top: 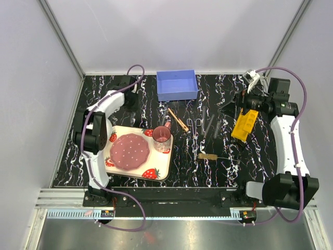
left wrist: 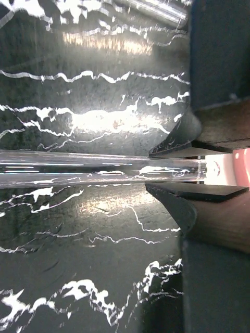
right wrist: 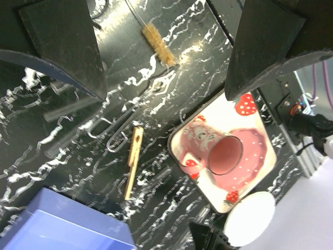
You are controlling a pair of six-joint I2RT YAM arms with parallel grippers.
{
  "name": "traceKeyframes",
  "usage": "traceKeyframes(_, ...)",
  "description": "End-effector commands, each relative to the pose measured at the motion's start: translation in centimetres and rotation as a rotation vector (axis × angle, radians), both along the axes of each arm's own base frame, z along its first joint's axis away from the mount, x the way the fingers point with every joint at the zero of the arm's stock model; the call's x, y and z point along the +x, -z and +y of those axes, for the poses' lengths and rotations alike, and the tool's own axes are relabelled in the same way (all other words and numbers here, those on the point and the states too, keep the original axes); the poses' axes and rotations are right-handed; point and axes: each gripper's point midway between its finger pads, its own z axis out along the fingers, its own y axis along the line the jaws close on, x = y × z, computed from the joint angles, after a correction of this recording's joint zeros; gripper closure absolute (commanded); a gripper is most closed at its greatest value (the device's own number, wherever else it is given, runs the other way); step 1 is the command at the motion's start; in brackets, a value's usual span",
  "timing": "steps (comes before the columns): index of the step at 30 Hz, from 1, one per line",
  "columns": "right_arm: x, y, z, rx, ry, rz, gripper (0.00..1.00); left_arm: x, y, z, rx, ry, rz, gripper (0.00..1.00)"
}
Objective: Organize the chemistry lab equipment
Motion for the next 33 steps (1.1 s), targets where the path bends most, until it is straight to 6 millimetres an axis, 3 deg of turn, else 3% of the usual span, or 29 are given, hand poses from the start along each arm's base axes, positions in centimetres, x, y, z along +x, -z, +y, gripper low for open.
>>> traceKeyframes(1,-0.4,-1.6,2.1,-0.033,-0.110,-0.052,0.00,1.4,-7.0,-1.1,-0.095,0.037,-0.237,0.86)
traceKeyframes(3,-0.8,-1.2,3.2,-0.049,-0.164,-0.043,0.00,0.8,-9.0,-2.1,-0.157,0.073,-0.282,0.87)
traceKeyframes(4,-0.7,-1.8,3.6,-0.058,-0.179,-0.059,0.00,-0.1,-8.5,-2.4,-0.178,0.083,-0.270,0.87)
traceKeyframes(6,-0.6,-1.8,4.3,-0.062,-0.213,-0.061,0.00,-0.6,-9.9,-3.4,-0.244,0.115,-0.315,0.87)
traceKeyframes(7,-1.2,-2.5,6.0,-0.058,-0.273,-0.078,0.00,-1.5,-10.6,-3.7,-0.269,0.122,-0.329,0.87)
traceKeyframes(10,-1.5,-3.3,8.4,-0.046,-0.350,-0.078,0.00,-3.3,-13.5,-5.1,-0.377,0.169,-0.381,0.88)
traceKeyframes(13,-1.3,-3.7,10.3,-0.019,-0.391,-0.040,0.00,-5.4,-15.7,-7.4,-0.481,0.246,-0.422,0.88)
traceKeyframes(14,-1.5,-3.5,11.5,0.001,-0.414,-0.001,0.00,-6.7,-17.7,-8.6,-0.527,0.296,-0.458,0.88)
traceKeyframes(16,-1.6,-4.2,12.7,0.027,-0.440,0.018,0.00,-7.9,-19.2,-10.0,-0.588,0.329,-0.491,0.88)
traceKeyframes(17,-1.8,-4.0,14.0,0.044,-0.461,0.058,0.00,-9.2,-21.1,-11.4,-0.625,0.381,-0.532,0.88)
traceKeyframes(20,-2.1,-4.8,16.0,0.081,-0.490,0.109,0.00,-11.6,-23.3,-14.1,-0.696,0.448,-0.571,0.88)
traceKeyframes(25,-1.7,-5.8,17.3,0.161,-0.478,0.197,0.00,-14.0,-25.0,-17.4,-0.755,0.494,-0.582,0.88)
traceKeyframes(33,-0.4,-5.3,17.7,0.163,-0.401,0.235,0.00,-16.0,-24.9,-21.6,-0.777,0.550,-0.543,0.88)
